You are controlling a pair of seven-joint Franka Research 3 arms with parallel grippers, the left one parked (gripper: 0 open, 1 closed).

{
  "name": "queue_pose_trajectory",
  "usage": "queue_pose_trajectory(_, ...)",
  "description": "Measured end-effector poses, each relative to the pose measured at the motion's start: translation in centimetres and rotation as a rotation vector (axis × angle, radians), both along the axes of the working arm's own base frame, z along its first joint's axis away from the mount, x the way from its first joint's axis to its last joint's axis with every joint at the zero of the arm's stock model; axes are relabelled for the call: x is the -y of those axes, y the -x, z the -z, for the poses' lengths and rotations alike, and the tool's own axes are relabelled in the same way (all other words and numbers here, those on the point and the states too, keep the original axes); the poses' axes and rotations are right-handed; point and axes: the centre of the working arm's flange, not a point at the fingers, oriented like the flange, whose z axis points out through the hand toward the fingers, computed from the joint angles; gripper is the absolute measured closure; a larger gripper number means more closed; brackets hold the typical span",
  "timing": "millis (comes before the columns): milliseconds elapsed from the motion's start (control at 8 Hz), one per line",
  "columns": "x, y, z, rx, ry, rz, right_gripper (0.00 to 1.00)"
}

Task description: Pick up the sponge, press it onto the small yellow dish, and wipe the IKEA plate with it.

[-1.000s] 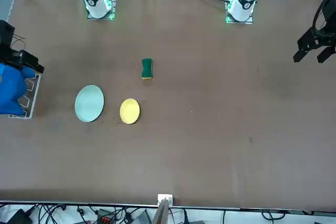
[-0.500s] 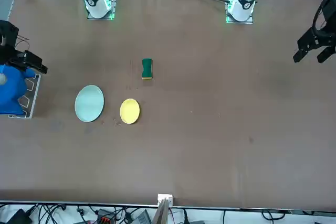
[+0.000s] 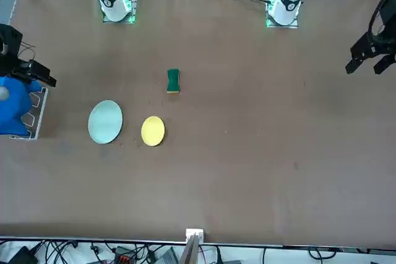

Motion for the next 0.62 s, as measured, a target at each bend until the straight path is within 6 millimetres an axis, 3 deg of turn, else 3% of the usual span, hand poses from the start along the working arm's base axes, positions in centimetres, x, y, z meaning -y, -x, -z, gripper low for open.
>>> queue_pose_trajectory(625,0.15,0.0,0.07,-0.001,0.0,0.003,0.0)
